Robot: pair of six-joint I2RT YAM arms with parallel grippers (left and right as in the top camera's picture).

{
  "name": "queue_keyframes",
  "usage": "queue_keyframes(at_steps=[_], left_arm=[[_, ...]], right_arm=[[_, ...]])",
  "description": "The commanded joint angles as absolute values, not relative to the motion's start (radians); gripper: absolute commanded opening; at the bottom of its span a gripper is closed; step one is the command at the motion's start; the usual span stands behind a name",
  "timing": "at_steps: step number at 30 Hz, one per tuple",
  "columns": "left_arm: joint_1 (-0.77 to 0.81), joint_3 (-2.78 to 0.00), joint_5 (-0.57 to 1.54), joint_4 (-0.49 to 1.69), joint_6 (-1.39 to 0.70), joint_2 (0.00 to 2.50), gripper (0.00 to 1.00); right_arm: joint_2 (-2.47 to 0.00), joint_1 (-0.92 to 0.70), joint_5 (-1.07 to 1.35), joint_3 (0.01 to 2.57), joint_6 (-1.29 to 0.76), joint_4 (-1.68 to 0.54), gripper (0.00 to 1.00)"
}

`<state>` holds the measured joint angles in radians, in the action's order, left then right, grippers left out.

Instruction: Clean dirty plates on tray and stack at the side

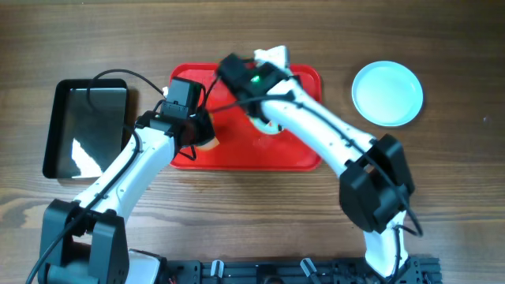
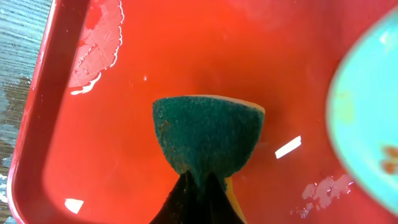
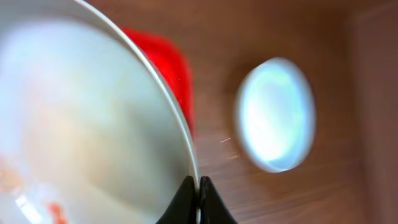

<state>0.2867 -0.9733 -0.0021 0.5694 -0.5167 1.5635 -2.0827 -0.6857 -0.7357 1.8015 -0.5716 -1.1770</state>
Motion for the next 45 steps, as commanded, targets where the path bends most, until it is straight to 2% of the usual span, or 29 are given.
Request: queue_keyframes(at_steps=[1, 6, 11, 17, 21, 29, 39, 45], left_arm=[[0.283, -0.969, -0.015, 0.566, -0.501, 1.567, 0.04], [0.283, -0.969, -0.015, 0.565, -0.501, 1.567, 0.04], [0.283, -0.969, 0.0, 0.561, -0.501, 1.567, 0.04], [0.285, -0.969, 0.135, 0.501, -0.518, 1.568, 0.04], [0.323, -0.969, 0.141, 0.451, -0.543, 1.576, 0.04], [0.382, -0.969, 0.106, 0.316, -0.543, 1.688, 0.04], [0.379, -0.969, -0.092, 0.358, -0.543, 1.717, 0.04], [0.38, -0.969, -0.099, 0.333, -0.539, 1.757, 0.04]], right_arm=[[-2.069, -0.585, -0.303, 1.785, -0.593, -1.117, 0.04], [-2.072, -0.543, -0.128, 1.631, -0.62, -0.949, 0.04], [-2.072, -0.543, -0.006, 1.413, -0.752, -0.731, 0.04], [-2.072, -0.56, 0.07, 1.231, -0.915, -0.482, 0.04], [-2.072, -0.591, 0.069, 1.185, -0.981, -0.395, 0.04], [-2.072, -0.629, 0.042, 1.18, -0.992, -0.382, 0.04], [-2.072, -0.629, 0.035, 1.18, -0.992, -0.387, 0.04], [-2.072, -0.629, 0.035, 1.18, -0.995, -0.385, 0.04]])
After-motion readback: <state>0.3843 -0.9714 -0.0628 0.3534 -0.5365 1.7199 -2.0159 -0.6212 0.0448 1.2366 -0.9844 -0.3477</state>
